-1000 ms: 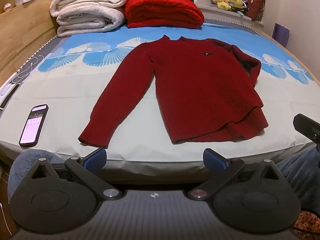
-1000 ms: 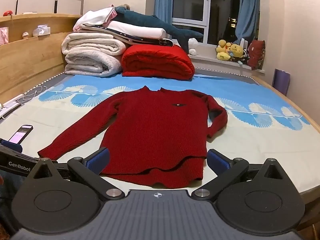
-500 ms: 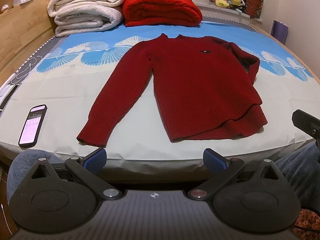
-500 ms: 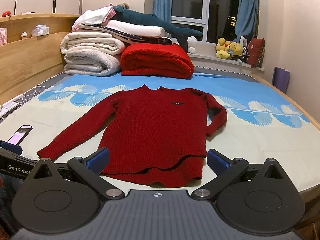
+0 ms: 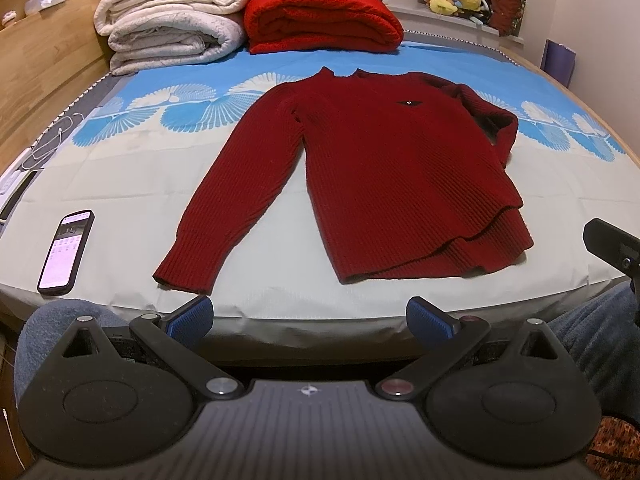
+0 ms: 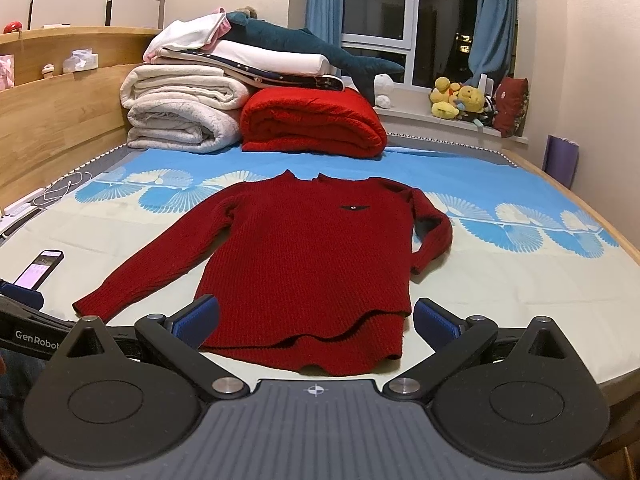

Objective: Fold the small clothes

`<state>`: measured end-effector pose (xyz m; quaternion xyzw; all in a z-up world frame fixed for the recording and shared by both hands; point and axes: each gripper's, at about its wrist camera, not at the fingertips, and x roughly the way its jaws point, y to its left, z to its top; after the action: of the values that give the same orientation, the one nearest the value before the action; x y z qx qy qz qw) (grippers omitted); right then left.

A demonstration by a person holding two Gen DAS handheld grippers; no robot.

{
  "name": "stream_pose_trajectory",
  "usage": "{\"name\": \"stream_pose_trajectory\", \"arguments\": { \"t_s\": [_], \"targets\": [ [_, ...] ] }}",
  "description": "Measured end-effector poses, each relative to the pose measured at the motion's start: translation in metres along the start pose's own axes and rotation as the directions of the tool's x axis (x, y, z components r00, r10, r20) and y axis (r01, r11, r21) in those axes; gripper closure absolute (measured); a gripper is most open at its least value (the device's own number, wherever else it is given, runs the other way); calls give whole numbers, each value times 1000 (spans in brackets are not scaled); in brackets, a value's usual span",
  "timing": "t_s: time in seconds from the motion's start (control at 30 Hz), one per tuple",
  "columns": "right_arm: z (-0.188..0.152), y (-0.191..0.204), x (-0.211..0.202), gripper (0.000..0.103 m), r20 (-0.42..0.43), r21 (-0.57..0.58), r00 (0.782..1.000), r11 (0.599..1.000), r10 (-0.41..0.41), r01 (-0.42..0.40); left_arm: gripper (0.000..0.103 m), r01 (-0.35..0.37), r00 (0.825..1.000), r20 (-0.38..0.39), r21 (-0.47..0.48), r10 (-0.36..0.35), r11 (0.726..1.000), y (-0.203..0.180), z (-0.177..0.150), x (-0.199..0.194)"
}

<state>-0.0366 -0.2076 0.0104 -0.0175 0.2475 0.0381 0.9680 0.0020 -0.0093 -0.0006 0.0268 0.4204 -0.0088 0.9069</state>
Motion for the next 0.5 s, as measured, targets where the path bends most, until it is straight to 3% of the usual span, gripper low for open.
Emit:
{"name": "stream_pose_trajectory", "arguments": {
  "t_s": [0.33,0.5],
  "targets": [
    [-1,0,0,1,-5,4,1000,1000,-5,5,0,6,1000,-18,-2,-7,1000,1,-2,0],
    [-3,0,5,1,-30,6,1000,1000,-9,9,0,16,1000,24,-18,-16,1000,2,-3,2]
  ]
}}
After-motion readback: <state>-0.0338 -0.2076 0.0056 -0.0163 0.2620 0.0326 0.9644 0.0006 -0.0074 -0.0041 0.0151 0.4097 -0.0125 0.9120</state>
